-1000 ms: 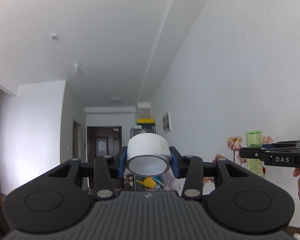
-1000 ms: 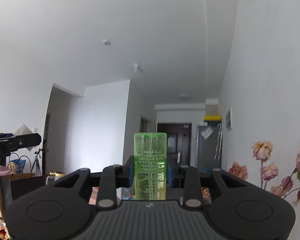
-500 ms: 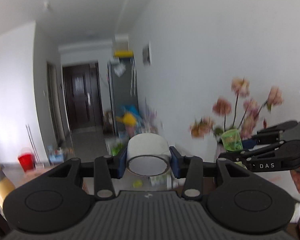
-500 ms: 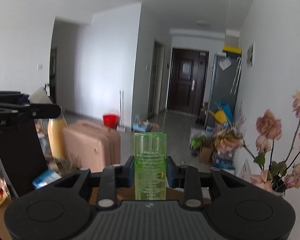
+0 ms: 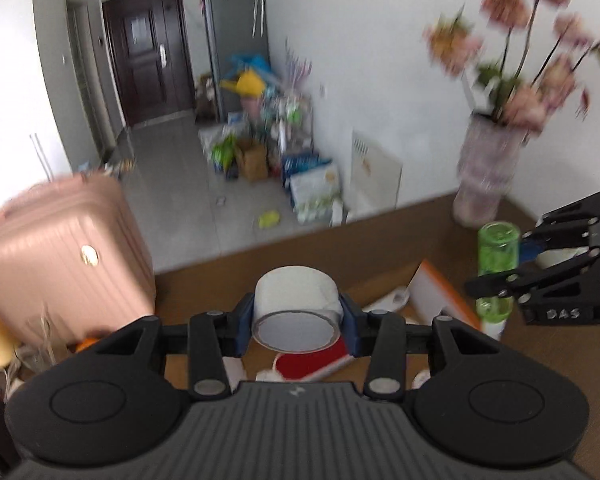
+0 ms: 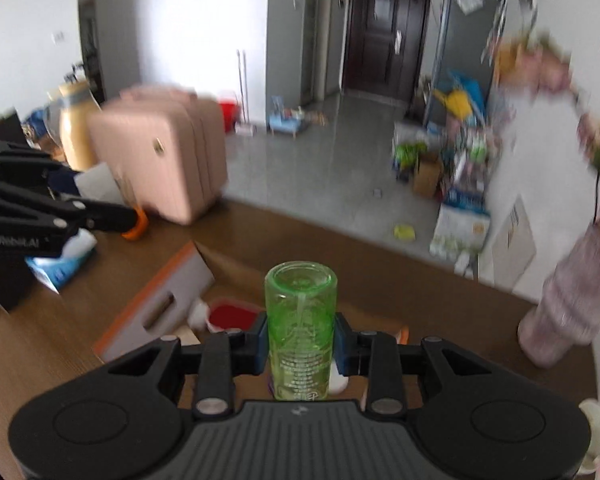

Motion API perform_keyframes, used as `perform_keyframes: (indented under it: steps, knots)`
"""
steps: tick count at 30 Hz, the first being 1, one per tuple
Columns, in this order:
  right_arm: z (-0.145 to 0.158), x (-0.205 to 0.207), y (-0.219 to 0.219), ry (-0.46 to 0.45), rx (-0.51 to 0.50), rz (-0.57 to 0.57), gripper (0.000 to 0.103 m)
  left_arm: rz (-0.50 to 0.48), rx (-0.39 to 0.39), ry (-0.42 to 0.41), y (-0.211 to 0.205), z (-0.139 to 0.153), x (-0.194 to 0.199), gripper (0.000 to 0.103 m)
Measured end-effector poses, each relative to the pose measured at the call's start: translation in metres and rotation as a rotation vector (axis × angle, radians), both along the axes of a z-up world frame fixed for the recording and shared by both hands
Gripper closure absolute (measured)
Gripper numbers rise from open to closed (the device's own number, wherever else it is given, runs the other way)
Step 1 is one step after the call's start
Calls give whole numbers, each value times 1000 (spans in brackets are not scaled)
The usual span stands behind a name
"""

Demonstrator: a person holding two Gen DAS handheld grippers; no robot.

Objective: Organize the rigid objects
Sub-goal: 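Lower both items into the box and open both tools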

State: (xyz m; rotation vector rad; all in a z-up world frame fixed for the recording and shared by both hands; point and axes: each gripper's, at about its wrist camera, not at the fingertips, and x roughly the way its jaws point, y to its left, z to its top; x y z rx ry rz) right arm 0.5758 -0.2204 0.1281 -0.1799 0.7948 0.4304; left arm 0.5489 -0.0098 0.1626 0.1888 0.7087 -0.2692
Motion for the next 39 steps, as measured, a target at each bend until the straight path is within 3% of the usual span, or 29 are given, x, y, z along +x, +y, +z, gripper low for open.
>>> perform_keyframes:
  steps: [7, 16, 22, 26, 31, 34, 35, 36, 39]
  knots:
    - [-74, 28, -1, 151, -26, -25, 73, 4, 30, 167, 11, -79, 23, 60]
    - [-152, 54, 17, 285, -63, -1, 73, 15, 71, 320, 2, -152, 51, 60]
    - [-172, 66, 8, 299, -69, -37, 73, 14, 83, 384, 4, -180, 58, 59]
    - [-178, 64, 6, 275, -114, -19, 74, -50, 117, 395, -2, -187, 52, 57]
    - [-179, 64, 12, 275, -137, -9, 69, -73, 125, 405, -6, -192, 51, 44]
    - [-170, 65, 9, 269, -112, -16, 57, -69, 127, 407, -5, -189, 50, 42]
    - [-167, 64, 9, 257, -113, -25, 46, -65, 127, 405, -4, -187, 51, 38]
    - [-163, 63, 8, 241, -116, -29, 42, -60, 125, 403, -3, -185, 50, 37]
    - [-147, 59, 3, 216, -95, -41, 42, -42, 111, 391, 2, -172, 46, 35]
